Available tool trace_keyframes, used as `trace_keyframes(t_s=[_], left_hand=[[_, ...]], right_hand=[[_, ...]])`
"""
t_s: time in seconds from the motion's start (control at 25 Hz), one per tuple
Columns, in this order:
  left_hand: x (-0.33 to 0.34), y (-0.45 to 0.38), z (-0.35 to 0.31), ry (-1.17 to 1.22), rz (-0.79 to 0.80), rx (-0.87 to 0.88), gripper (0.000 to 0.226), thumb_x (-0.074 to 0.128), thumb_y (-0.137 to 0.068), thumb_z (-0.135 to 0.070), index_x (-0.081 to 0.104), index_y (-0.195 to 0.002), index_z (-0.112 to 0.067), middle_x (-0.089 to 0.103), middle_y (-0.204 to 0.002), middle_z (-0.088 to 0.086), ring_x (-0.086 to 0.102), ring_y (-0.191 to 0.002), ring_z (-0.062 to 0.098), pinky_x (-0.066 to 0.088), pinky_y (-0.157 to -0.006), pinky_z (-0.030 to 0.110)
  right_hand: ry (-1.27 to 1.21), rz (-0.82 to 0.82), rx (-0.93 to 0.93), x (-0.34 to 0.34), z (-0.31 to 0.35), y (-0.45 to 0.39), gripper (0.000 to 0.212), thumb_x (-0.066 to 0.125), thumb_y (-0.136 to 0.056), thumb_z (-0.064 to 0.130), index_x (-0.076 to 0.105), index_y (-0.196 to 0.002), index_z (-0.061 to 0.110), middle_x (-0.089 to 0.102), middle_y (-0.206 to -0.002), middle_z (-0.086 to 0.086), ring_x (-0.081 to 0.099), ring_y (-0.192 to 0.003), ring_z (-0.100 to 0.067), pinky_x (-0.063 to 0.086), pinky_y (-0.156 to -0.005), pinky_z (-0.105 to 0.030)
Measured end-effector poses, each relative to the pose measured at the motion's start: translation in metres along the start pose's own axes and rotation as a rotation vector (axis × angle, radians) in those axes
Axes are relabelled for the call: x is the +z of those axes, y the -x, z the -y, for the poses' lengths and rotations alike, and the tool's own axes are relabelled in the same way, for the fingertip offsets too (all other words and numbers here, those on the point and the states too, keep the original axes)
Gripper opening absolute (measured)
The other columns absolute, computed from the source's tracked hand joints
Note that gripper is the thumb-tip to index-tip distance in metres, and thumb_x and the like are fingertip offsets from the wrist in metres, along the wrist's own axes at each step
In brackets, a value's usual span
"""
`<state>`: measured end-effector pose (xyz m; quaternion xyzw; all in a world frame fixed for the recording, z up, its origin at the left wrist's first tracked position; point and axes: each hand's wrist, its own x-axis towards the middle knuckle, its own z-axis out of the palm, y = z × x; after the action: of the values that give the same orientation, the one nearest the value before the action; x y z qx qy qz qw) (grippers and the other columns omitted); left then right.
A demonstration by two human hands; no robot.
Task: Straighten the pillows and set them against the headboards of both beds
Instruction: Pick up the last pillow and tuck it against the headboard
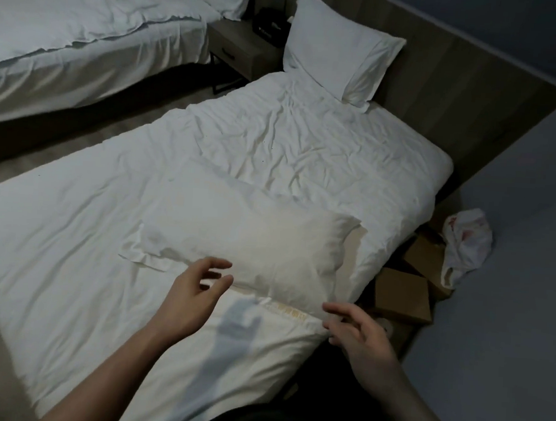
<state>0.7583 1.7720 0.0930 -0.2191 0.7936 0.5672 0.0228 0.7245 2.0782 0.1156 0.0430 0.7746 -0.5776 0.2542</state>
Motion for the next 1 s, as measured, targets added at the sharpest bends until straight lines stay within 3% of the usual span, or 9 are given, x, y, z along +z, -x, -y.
trace_keyframes(t_s=[0.12, 0.2, 0.36, 0.44, 0.56, 0.72, 0.88, 0.92, 1.0], left_hand=[[0.029, -0.005, 0.017, -0.001, -0.044, -0.099, 0.015, 0.068, -0.096, -0.031, 0.070, -0.110, -0.037, 0.070, -0.117, -0.017, 0.066, -0.111, 0.003, 0.054, -0.089, 0.028], [0.052, -0.016, 0.021, 0.009, -0.110, -0.162, 0.015, 0.067, -0.097, -0.031, 0.070, -0.110, -0.036, 0.070, -0.118, -0.018, 0.065, -0.110, 0.001, 0.052, -0.086, 0.023], [0.094, -0.053, 0.014, 0.024, -0.229, -0.321, 0.012, 0.066, -0.098, -0.032, 0.070, -0.109, -0.032, 0.071, -0.117, -0.017, 0.066, -0.108, 0.001, 0.049, -0.082, 0.021], [0.113, -0.076, 0.004, 0.014, -0.260, -0.387, 0.011, 0.066, -0.097, -0.033, 0.070, -0.107, -0.033, 0.072, -0.116, -0.016, 0.067, -0.107, 0.005, 0.049, -0.082, 0.025], [0.138, -0.116, -0.006, -0.003, -0.284, -0.443, 0.012, 0.066, -0.097, -0.034, 0.070, -0.108, -0.032, 0.071, -0.115, -0.016, 0.068, -0.105, 0.005, 0.051, -0.081, 0.028], [0.158, -0.166, 0.011, -0.043, -0.274, -0.545, 0.017, 0.065, -0.098, -0.036, 0.070, -0.112, -0.027, 0.071, -0.113, -0.015, 0.068, -0.101, 0.005, 0.049, -0.079, 0.026], [0.160, -0.208, 0.066, -0.052, -0.289, -0.723, 0.031, 0.068, -0.093, -0.039, 0.069, -0.115, -0.016, 0.070, -0.114, -0.001, 0.066, -0.104, 0.022, 0.050, -0.090, 0.037], [0.158, -0.217, 0.079, -0.022, -0.300, -0.772, 0.036, 0.070, -0.088, -0.043, 0.068, -0.110, -0.015, 0.069, -0.110, 0.002, 0.065, -0.099, 0.025, 0.052, -0.089, 0.041], [0.154, -0.236, 0.104, 0.034, -0.340, -0.845, 0.046, 0.072, -0.070, -0.058, 0.060, -0.084, -0.016, 0.062, -0.089, 0.004, 0.056, -0.081, 0.029, 0.053, -0.072, 0.045]], right_hand=[[0.036, 0.033, 0.039, -0.030, -0.001, -0.050, 0.022, 0.070, -0.097, 0.015, 0.076, -0.111, 0.030, 0.081, -0.096, -0.004, 0.075, -0.095, -0.017, 0.059, -0.085, -0.024], [0.066, 0.082, 0.041, -0.051, -0.002, -0.096, 0.022, 0.070, -0.097, 0.015, 0.077, -0.111, 0.030, 0.081, -0.102, -0.002, 0.075, -0.101, -0.021, 0.061, -0.091, -0.032], [0.111, 0.215, 0.029, -0.090, 0.014, -0.192, 0.024, 0.069, -0.096, 0.012, 0.076, -0.111, 0.030, 0.080, -0.098, 0.007, 0.074, -0.099, -0.008, 0.059, -0.099, -0.041], [0.128, 0.278, 0.007, -0.108, 0.023, -0.235, 0.023, 0.071, -0.096, 0.015, 0.076, -0.112, 0.031, 0.080, -0.103, 0.008, 0.074, -0.102, -0.010, 0.059, -0.098, -0.040], [0.162, 0.373, -0.011, -0.130, 0.027, -0.296, 0.023, 0.073, -0.088, 0.033, 0.076, -0.110, 0.038, 0.078, -0.111, 0.009, 0.073, -0.106, -0.012, 0.057, -0.098, -0.039], [0.296, 0.428, 0.042, -0.138, 0.008, -0.364, 0.022, 0.071, -0.092, 0.027, 0.073, -0.108, 0.041, 0.075, -0.113, 0.018, 0.069, -0.107, -0.003, 0.057, -0.098, -0.034], [0.425, 0.416, 0.140, -0.127, -0.017, -0.427, 0.025, 0.070, -0.093, 0.029, 0.066, -0.114, 0.040, 0.067, -0.120, 0.013, 0.063, -0.119, -0.013, 0.053, -0.101, -0.035], [0.455, 0.400, 0.151, -0.122, -0.022, -0.440, 0.028, 0.070, -0.092, 0.029, 0.064, -0.119, 0.038, 0.066, -0.124, 0.008, 0.062, -0.120, -0.015, 0.051, -0.103, -0.036], [0.485, 0.347, 0.167, -0.112, -0.028, -0.463, 0.037, 0.070, -0.092, 0.028, 0.062, -0.128, 0.032, 0.062, -0.133, 0.001, 0.058, -0.122, -0.016, 0.049, -0.106, -0.037]])
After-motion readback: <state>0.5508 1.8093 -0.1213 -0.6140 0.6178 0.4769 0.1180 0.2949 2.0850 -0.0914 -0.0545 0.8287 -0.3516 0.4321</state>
